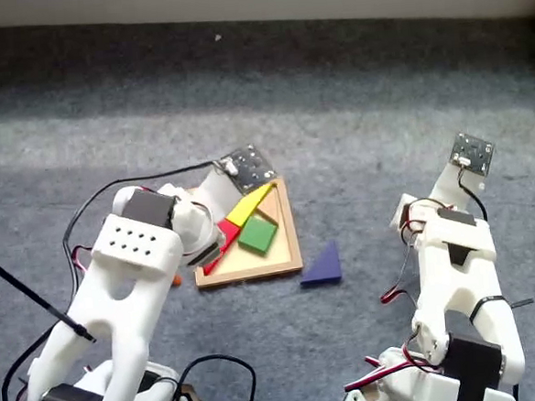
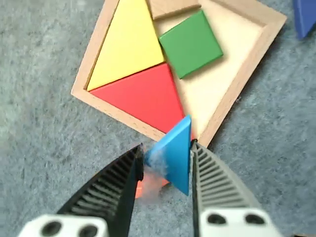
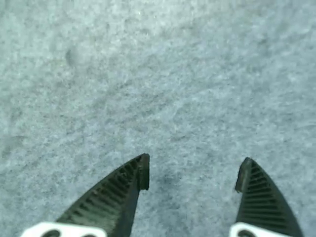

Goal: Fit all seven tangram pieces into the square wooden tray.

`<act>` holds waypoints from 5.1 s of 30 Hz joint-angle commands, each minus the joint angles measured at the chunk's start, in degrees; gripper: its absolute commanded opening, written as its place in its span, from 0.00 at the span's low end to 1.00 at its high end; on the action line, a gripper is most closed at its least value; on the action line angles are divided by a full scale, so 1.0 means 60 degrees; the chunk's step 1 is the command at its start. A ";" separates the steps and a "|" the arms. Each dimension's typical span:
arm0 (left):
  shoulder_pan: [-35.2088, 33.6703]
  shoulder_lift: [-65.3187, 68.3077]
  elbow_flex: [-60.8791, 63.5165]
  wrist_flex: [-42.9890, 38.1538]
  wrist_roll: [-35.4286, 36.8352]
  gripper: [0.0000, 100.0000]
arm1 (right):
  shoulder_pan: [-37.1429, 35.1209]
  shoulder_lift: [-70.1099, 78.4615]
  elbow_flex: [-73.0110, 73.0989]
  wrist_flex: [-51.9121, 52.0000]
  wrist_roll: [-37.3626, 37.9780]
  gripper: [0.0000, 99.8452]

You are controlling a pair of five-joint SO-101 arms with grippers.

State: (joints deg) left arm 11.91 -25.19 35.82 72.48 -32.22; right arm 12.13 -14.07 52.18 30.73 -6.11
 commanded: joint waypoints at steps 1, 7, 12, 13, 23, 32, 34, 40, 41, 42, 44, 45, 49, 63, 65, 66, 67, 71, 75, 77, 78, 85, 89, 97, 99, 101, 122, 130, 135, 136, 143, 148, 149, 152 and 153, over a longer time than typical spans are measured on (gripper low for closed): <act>0.0755 -0.0125 -0.0374 -0.0234 -0.0454 0.12 | 0.0125 -0.0081 -0.0403 -0.0168 -0.0117 0.27; 0.1223 0.2000 -0.0740 -0.0454 -0.0923 0.12 | 0.0125 -0.0095 -0.0403 -0.0168 -0.0117 0.27; 0.1194 0.3890 -0.1897 -0.0440 -0.0923 0.12 | 0.0095 -0.0125 -0.0403 -0.0168 -0.0117 0.27; 0.1223 0.4227 -0.2103 -0.0440 -0.0923 0.12 | 0.0095 -0.0125 -0.0403 -0.0168 -0.0117 0.27; 0.1766 0.5985 -0.2923 -0.0410 -0.1319 0.12 | 0.0066 -0.0095 -0.0418 -0.0168 -0.0117 0.27; 0.1941 0.6029 -0.2923 -0.0440 -0.1055 0.21 | 0.0066 -0.0095 -0.0418 -0.0168 -0.0103 0.27; 0.1912 0.5971 -0.2938 -0.0469 -0.0557 0.24 | 0.0066 -0.0081 -0.0418 -0.0168 -0.0103 0.27; 0.1912 0.5956 -0.3245 -0.0513 -0.0322 0.24 | 0.0066 -0.0081 -0.0418 -0.0168 -0.0103 0.27; 0.1897 0.5941 -0.3363 -0.0513 -0.0322 0.24 | 0.0066 -0.0081 -0.0418 -0.0168 -0.0103 0.27; 0.1839 0.5897 -0.3495 -0.0498 -0.0264 0.24 | 0.0066 -0.0081 -0.0418 -0.0168 -0.0103 0.27; 0.1619 0.5619 -0.3670 -0.0396 -0.0073 0.24 | 0.0066 -0.0066 -0.0418 -0.0168 -0.0103 0.27; 0.1531 0.5414 -0.3685 -0.0337 -0.0059 0.24 | 0.0066 -0.0066 -0.0418 -0.0168 -0.0103 0.27; 0.1194 0.4330 -0.3436 0.0044 -0.0073 0.24 | 0.0066 -0.0066 -0.0418 -0.0168 -0.0103 0.27; 0.0725 0.1604 0.0462 -0.1875 0.0469 0.24 | 0.0066 -0.0051 -0.0418 -0.0168 -0.0103 0.27; 0.0725 0.1604 0.0872 -0.2330 0.0469 0.24 | 0.0066 -0.0051 -0.0418 -0.0168 -0.0103 0.27; 0.0711 0.1604 0.1033 -0.2593 0.0484 0.24 | 0.0066 -0.0051 -0.0418 -0.0168 -0.0103 0.27; 0.0696 0.1604 0.1179 -0.2842 0.0484 0.24 | 0.0066 -0.0051 -0.0418 -0.0168 -0.0103 0.27; 0.0637 0.1619 0.1722 -0.3941 0.0484 0.24 | 0.0066 -0.0051 -0.0418 -0.0183 -0.0088 0.27; 0.0447 0.1619 0.2044 -0.4821 0.0484 0.24 | 0.0066 -0.0051 -0.0418 -0.0183 -0.0088 0.27; 0.0374 0.1619 0.2117 -0.5011 0.0484 0.24 | 0.0066 -0.0051 -0.0418 -0.0183 -0.0088 0.27; 0.0344 0.1634 0.2117 -0.5040 0.0484 0.24 | 0.0066 -0.0051 -0.0418 -0.0183 -0.0088 0.27; 0.0330 0.3084 0.1282 -0.5143 0.0498 0.24 | 0.0051 -0.0051 -0.0418 -0.0183 -0.0073 0.27; 0.0330 0.3685 0.0564 -0.5143 0.0689 0.24 | -0.0081 -0.0051 -0.0418 -0.0183 -0.0059 0.27; 0.0359 0.3802 -0.0081 -0.5143 0.1275 0.23 | -0.0095 -0.0051 -0.0418 -0.0183 -0.0044 0.27; 0.0344 0.3788 -0.0095 -0.5128 0.1275 0.23 | -0.0095 -0.0051 -0.0418 -0.0183 -0.0044 0.27; 0.0344 0.3758 -0.0125 -0.4967 0.1275 0.23 | -0.0095 -0.0051 -0.0418 -0.0183 -0.0044 0.27; -0.2864 0.0022 0.0168 -0.1465 0.3179 0.23 | -0.0095 -0.0051 -0.0418 -0.0183 -0.0044 0.27; -0.3875 0.0081 0.0974 -0.1465 0.4571 0.23 | -0.0095 -0.0051 -0.0418 -0.0183 -0.0044 0.27; -0.3861 0.0081 0.1722 -0.1495 0.4747 0.23 | -0.0095 -0.0051 -0.0403 -0.0183 -0.0044 0.27; -0.3861 0.0081 0.1868 -0.1670 0.4747 0.23 | -0.0095 -0.0051 -0.0403 -0.0183 -0.0044 0.27; -0.3875 0.0081 0.3407 -0.3678 0.4762 0.23 | -0.0095 -0.0051 -0.0403 -0.0183 -0.0044 0.27; -0.3861 0.0110 0.3495 -0.3766 0.4762 0.23 | -0.0095 -0.0051 -0.0403 -0.0183 -0.0044 0.27; -0.3861 0.0110 0.3495 -0.3766 0.4762 0.22 | -0.0095 -0.0051 -0.0403 -0.0183 -0.0044 0.27; -0.3817 0.0110 0.3685 -0.3912 0.4718 0.18 | -0.0095 -0.0051 -0.0403 -0.0183 -0.0044 0.27; -0.3802 0.0110 0.3700 -0.3956 0.4718 0.17 | -0.0095 -0.0051 -0.0403 -0.0183 -0.0044 0.27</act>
State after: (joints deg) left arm -10.59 -23.34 57.80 50.42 -4.18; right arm 12.22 -14.07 52.18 30.73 -6.11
